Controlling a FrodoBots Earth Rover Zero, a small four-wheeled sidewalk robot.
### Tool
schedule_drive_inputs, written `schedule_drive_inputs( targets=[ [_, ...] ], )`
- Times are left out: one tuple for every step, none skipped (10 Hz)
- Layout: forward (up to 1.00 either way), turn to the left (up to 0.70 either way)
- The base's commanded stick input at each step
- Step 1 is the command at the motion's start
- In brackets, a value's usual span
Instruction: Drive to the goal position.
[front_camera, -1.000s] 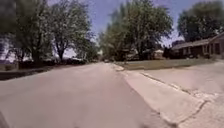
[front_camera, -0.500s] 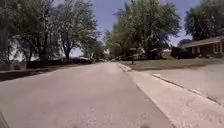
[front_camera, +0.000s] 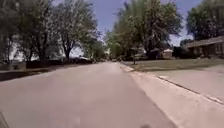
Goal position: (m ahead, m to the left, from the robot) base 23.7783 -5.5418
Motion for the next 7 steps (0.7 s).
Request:
schedule_drive_inputs(
  targets=[
    [0.70,0.00],
    [0.70,0.00],
    [0.70,0.00],
    [0.70,0.00],
    [0.70,0.00],
    [0.70,0.00],
    [0.70,0.00]
  ],
)
